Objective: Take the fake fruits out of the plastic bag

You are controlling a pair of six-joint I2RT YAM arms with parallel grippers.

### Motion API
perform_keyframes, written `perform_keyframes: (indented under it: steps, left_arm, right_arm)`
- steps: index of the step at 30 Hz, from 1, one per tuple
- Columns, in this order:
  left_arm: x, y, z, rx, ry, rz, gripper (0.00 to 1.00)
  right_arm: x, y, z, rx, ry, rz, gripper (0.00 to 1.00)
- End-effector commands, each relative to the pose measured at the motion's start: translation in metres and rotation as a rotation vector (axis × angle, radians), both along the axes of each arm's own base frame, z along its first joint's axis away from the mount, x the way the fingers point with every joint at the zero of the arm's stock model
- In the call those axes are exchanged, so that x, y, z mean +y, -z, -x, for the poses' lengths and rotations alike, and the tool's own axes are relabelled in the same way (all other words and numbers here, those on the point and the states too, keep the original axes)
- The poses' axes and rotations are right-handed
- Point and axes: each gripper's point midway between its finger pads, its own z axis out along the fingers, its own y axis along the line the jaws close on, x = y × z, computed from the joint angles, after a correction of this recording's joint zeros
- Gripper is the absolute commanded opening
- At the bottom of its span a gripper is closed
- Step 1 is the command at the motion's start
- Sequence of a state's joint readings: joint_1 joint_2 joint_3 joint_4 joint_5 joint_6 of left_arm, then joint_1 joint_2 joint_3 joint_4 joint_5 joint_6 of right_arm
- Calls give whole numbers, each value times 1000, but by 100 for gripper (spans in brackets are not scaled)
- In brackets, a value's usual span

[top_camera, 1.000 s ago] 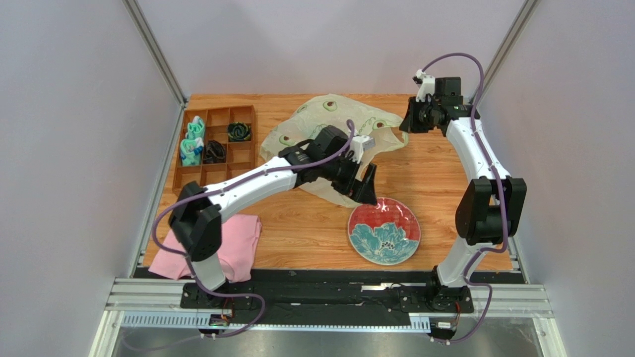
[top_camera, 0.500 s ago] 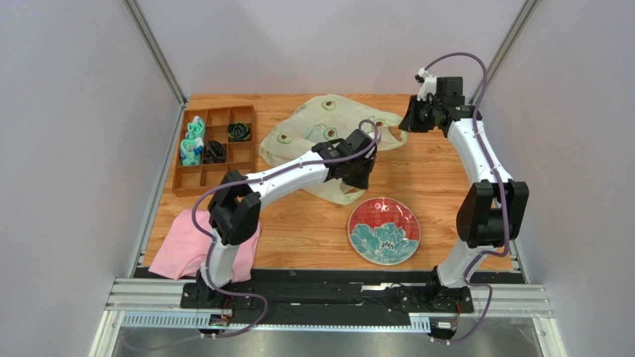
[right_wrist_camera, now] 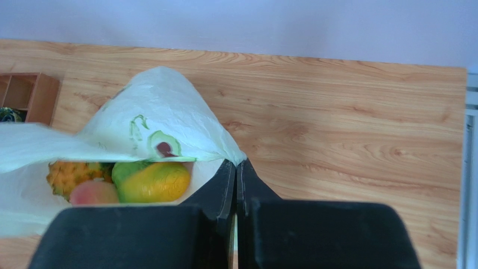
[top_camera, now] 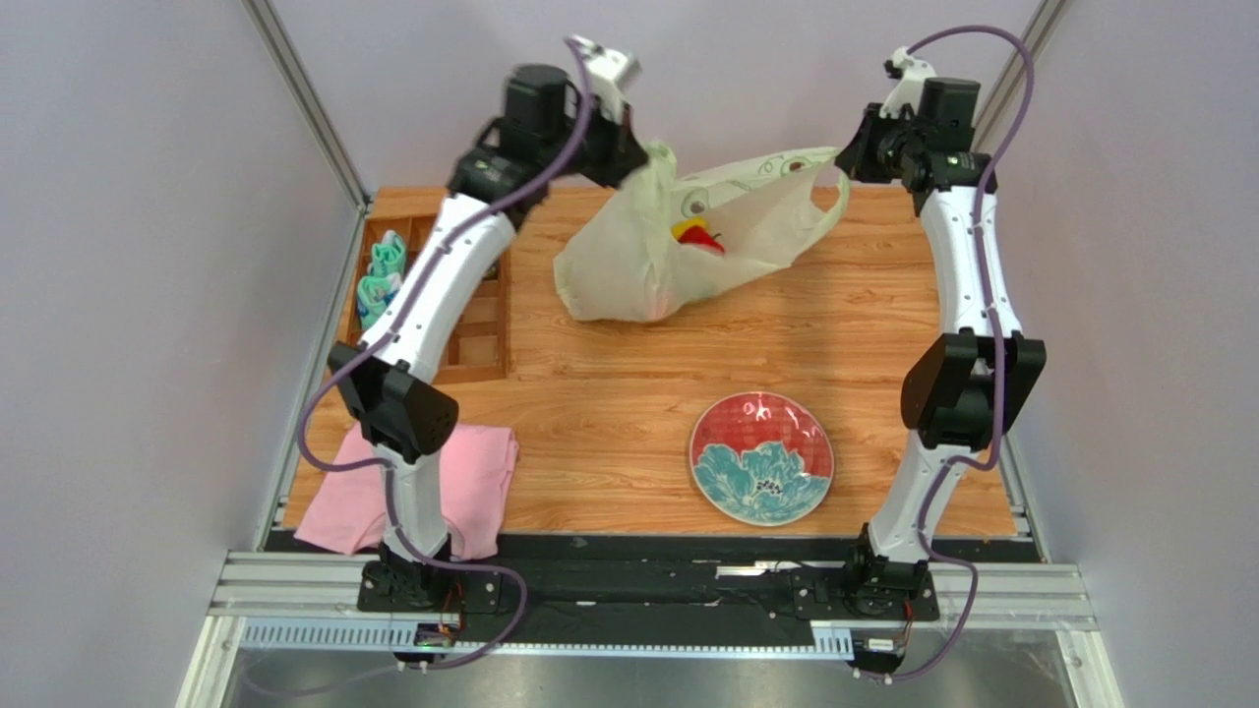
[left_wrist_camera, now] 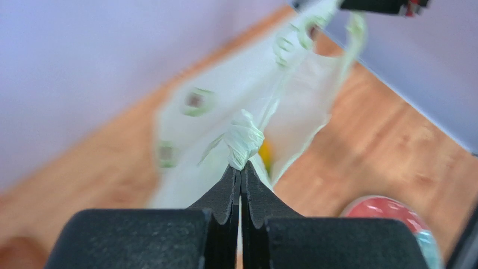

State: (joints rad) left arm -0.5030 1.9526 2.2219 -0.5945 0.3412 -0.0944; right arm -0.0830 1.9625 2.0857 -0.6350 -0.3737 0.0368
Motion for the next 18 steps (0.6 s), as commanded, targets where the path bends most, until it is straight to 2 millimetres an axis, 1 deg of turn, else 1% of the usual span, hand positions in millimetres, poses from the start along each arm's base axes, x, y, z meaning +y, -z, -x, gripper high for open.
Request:
perform_keyframes:
  steps: [1, 2, 3, 4, 5, 6, 7, 8, 9, 10, 11, 12, 13, 14, 15, 16, 17, 18]
  left_arm:
    - [29, -95, 40, -328, 222, -22, 0]
    - [26, -90, 53, -319, 268, -33, 0]
    - [27, -95, 78, -300, 302, -26, 0]
    - [27, -91, 93, -276, 334, -21, 0]
    - [23, -51, 104, -158, 369, -37, 0]
    - [28, -56, 132, -156, 388, -27, 0]
    - [29, -42, 146, -116, 402, -31, 0]
    - [30, 3, 160, 10, 425, -48, 0]
    - [32, 0, 183, 3, 439, -30, 0]
    - [33, 13, 194, 46, 441, -23, 0]
    - [34, 44, 208, 162, 440, -17, 0]
    - [33, 44, 223, 166, 457, -4, 0]
    - [31, 50, 231, 209, 459, 12, 0]
    - [30, 60, 240, 282, 451, 31, 0]
    - [30, 57, 241, 287, 442, 53, 0]
    - [30, 57, 242, 307, 425, 69, 0]
    - [30, 56, 241, 343, 392, 88, 0]
    - [29, 50, 241, 329, 387, 103, 0]
  right_arm:
    - [-11, -67, 34, -146, 16, 27, 0]
    - [-11, -60, 45, -127, 18, 33, 0]
    - [-11, -55, 56, -116, 17, 41, 0]
    - [-11, -52, 69, -106, 19, 37, 0]
    - [-9, -29, 93, -53, 20, 32, 0]
    - [-10, -22, 106, -48, 9, 64, 0]
    - [-11, -8, 118, -23, 3, 89, 0]
    - [-11, 14, 138, 30, 8, 97, 0]
    - [-12, 28, 149, 68, 13, 105, 0]
    - [-16, 38, 157, 97, 32, 125, 0]
    - [-17, 47, 172, 139, 38, 128, 0]
    - [-16, 60, 181, 185, 34, 130, 1]
    - [-13, 60, 189, 193, 0, 136, 4]
    - [-9, 63, 199, 223, -25, 135, 11]
    - [-5, 46, 203, 191, -47, 135, 32]
    - [4, 33, 207, 170, -98, 117, 42]
    - [11, 27, 217, 180, -144, 114, 50]
    - [19, 11, 224, 147, -186, 113, 59]
